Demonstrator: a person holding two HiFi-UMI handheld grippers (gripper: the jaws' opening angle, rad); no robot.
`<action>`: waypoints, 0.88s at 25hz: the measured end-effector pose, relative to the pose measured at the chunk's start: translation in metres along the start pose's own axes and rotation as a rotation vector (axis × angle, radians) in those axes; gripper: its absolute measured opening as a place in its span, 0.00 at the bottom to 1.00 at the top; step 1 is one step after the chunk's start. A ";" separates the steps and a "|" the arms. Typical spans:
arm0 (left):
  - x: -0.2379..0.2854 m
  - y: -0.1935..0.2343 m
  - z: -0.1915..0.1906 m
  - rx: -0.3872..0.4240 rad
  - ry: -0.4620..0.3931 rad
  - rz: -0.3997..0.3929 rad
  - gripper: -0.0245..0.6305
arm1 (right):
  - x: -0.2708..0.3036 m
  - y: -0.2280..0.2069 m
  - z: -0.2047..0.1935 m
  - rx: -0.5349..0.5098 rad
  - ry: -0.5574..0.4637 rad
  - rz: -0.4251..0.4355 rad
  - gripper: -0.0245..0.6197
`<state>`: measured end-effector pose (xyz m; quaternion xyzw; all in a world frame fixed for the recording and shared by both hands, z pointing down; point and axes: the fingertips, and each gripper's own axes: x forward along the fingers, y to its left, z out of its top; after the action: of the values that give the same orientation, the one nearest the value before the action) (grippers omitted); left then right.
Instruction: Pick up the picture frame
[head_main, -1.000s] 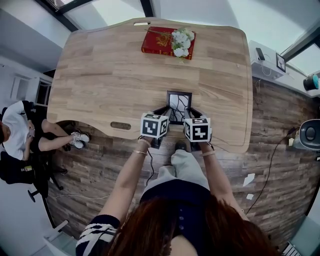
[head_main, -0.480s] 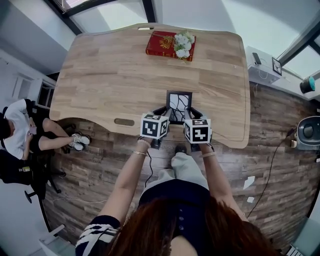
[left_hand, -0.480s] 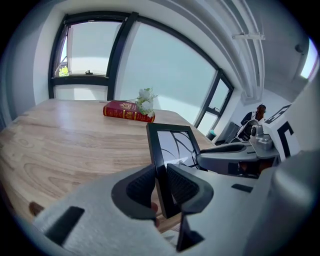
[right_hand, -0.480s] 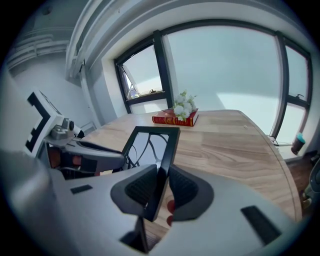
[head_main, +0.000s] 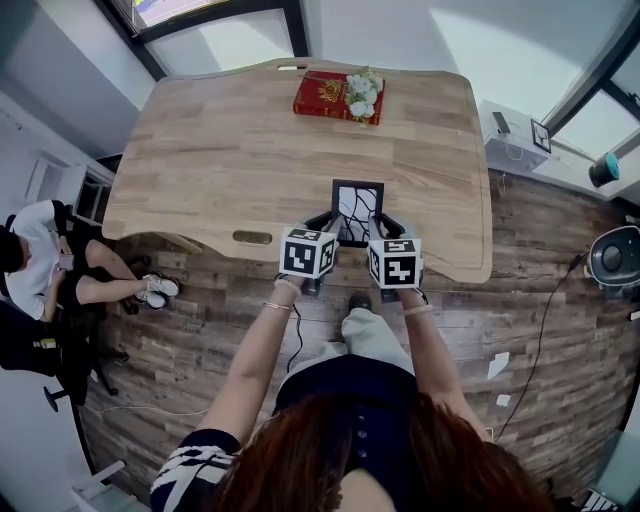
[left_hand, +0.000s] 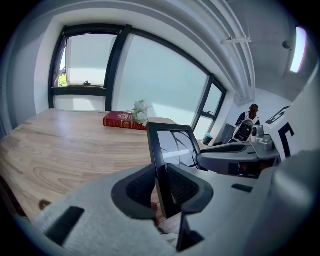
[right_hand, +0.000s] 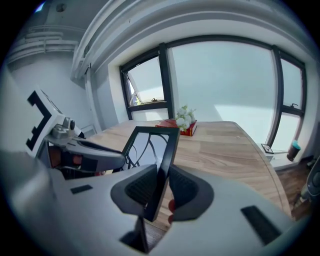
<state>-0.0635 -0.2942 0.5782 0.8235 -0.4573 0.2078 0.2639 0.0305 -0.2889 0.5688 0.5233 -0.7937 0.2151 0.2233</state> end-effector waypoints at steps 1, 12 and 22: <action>-0.004 -0.002 0.000 0.005 -0.007 -0.001 0.18 | -0.005 0.002 0.000 -0.003 -0.008 -0.004 0.16; -0.059 -0.027 0.002 0.057 -0.093 -0.021 0.17 | -0.063 0.030 0.006 -0.044 -0.115 -0.051 0.16; -0.113 -0.041 -0.005 0.100 -0.154 -0.026 0.17 | -0.109 0.063 0.005 -0.075 -0.191 -0.079 0.16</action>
<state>-0.0842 -0.2000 0.5062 0.8550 -0.4547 0.1628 0.1890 0.0096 -0.1890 0.4943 0.5635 -0.7978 0.1254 0.1743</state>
